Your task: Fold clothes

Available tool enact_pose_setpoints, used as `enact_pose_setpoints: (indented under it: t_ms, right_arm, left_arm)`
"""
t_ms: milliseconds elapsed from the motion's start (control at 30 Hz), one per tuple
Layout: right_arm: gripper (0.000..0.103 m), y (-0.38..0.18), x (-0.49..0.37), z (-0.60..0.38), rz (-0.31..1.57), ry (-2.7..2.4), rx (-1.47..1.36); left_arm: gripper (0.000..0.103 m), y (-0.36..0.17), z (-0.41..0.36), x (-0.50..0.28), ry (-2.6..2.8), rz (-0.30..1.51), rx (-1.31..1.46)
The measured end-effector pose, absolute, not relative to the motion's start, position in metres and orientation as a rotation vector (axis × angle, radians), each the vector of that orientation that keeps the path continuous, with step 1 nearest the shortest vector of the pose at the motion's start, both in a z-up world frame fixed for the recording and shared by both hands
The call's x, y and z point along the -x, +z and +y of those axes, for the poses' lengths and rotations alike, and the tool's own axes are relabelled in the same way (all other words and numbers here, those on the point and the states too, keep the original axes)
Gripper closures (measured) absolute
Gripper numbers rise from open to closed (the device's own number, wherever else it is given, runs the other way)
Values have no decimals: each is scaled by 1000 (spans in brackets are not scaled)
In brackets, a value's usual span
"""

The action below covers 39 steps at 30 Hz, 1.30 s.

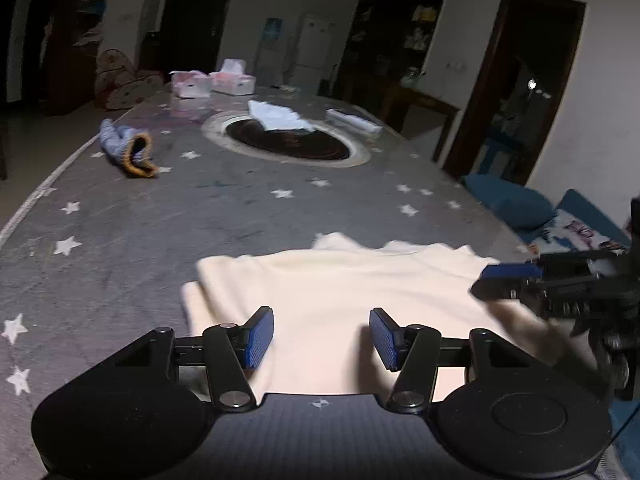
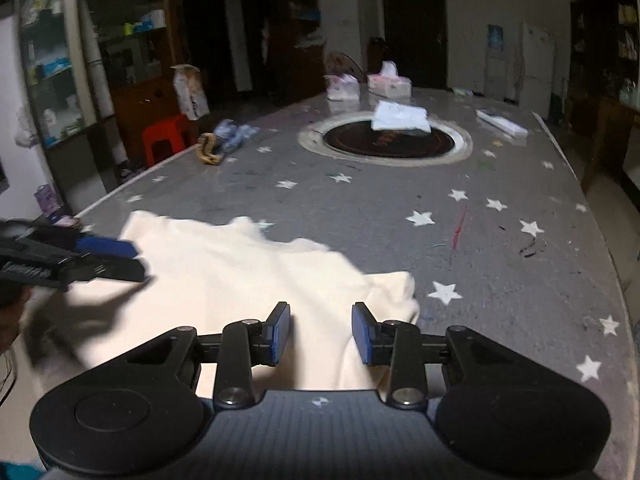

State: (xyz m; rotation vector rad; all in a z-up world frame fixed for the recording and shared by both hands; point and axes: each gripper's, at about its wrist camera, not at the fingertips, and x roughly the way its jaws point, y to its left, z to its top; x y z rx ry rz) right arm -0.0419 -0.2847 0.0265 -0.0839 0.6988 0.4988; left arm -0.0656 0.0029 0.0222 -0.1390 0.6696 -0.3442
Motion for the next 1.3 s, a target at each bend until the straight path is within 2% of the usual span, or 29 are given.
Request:
enact_pose_setpoints:
  t_ms: [167, 533, 600, 700, 833, 900, 1000, 1067, 1167, 1300]
  right_arm:
    - [71, 24, 26, -290, 724, 446, 27]
    - [71, 23, 3, -250, 717, 504, 86]
    - [71, 21, -1, -249, 720, 497, 83]
    - [70, 30, 8, -251, 697, 509, 84]
    - [58, 39, 23, -254, 672, 523, 83]
    - [55, 40, 30, -255, 666, 525, 83]
    - [41, 42, 41, -255, 654, 528, 83]
    - [40, 42, 49, -254, 641, 533, 89]
    - [28, 42, 61, -254, 630, 535, 91]
    - [24, 43, 76, -254, 614, 536, 92]
  left_arm:
    - [46, 22, 10, 67, -337, 676, 147]
    - [46, 24, 5, 40, -289, 690, 175]
    - [43, 25, 5, 40, -284, 692, 175]
    - [32, 27, 4, 40, -275, 696, 176]
    - [22, 28, 2, 43, -269, 702, 178]
    - [17, 30, -1, 47, -268, 697, 173]
    - [11, 34, -3, 54, -261, 688, 163]
    - [8, 37, -3, 59, -255, 678, 159]
    - [5, 39, -3, 65, -247, 671, 157]
    - [0, 41, -2, 75, -240, 661, 166]
